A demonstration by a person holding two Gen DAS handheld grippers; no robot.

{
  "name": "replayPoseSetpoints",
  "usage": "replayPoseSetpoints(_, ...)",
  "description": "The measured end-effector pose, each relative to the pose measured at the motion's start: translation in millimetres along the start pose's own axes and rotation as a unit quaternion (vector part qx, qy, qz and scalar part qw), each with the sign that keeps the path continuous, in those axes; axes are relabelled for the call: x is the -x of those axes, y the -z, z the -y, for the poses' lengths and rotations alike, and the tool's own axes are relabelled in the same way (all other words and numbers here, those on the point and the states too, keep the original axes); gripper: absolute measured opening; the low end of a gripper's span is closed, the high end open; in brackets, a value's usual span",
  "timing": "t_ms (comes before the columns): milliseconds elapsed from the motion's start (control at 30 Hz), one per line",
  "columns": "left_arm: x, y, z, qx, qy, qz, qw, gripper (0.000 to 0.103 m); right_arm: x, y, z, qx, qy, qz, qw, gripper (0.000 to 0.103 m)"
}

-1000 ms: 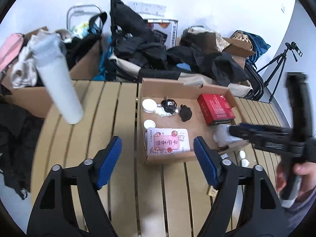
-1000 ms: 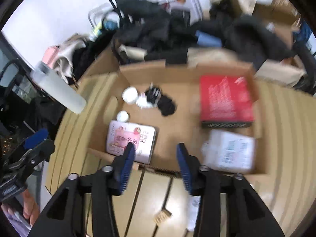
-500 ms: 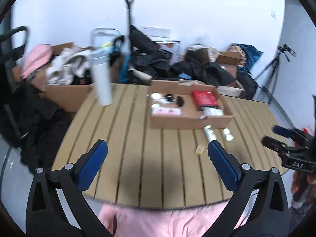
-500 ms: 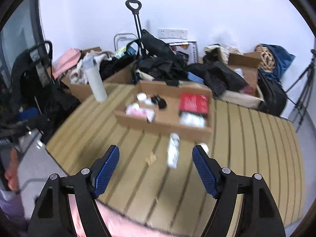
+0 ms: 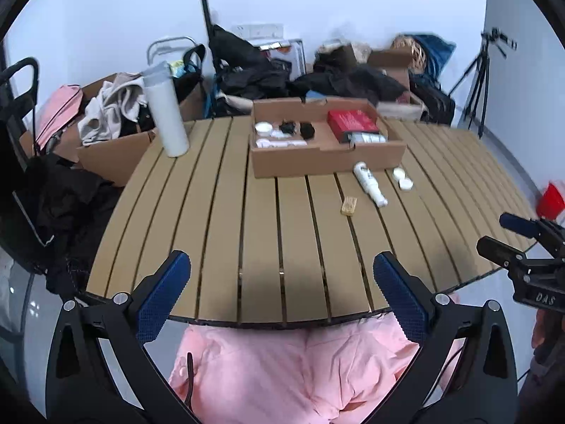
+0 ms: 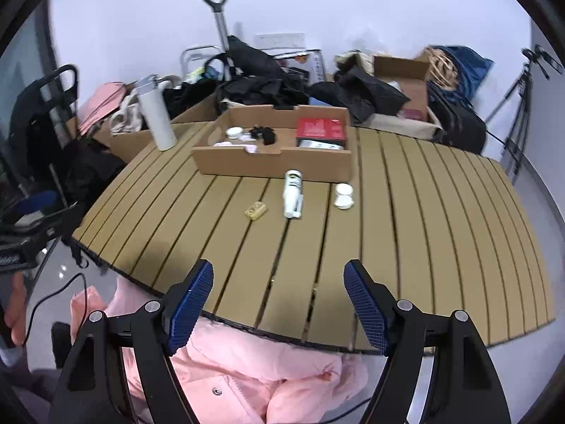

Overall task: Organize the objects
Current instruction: 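Withdraw both grippers from the box toward the table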

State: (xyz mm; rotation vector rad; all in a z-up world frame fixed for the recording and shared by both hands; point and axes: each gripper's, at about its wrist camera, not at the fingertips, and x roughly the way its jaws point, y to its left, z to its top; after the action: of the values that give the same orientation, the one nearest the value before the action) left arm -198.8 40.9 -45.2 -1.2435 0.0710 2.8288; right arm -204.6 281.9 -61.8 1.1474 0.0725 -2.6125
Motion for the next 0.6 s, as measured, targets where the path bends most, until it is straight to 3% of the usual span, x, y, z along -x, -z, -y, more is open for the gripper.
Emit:
replayPoseSetpoints(133, -25.5, 2.8, 15.6, -0.014, 0.015, 0.021, 0.9996, 0.103, -20.8, 6.2, 1.3, 0.01, -0.01, -0.009, 1.0, 0.08)
replayPoseSetpoints(333, -101.9, 1.0, 41.3, -0.049, 0.057, -0.02, 0.9969, 0.102, -39.1, 6.1, 30.5, -0.062, -0.018, 0.018, 0.998, 0.08)
replayPoseSetpoints(433, -139.3, -11.5, 62.1, -0.082, 0.045, -0.037, 0.995, 0.098, -65.9, 4.5, 50.4, -0.1, -0.035, 0.001, 0.994, 0.08)
replayPoseSetpoints(533, -181.5, -23.5, 81.3, -0.108, 0.054, -0.048, 0.9915, 0.086, -95.5, 2.7, 64.4, -0.093, -0.018, -0.019, 0.995, 0.079)
replayPoseSetpoints(600, -207.5, -30.2, 87.8, -0.108, 0.057, -0.059, 0.9907, 0.084, -117.2, -3.0, 76.0, -0.091, -0.019, -0.026, 0.995, 0.077)
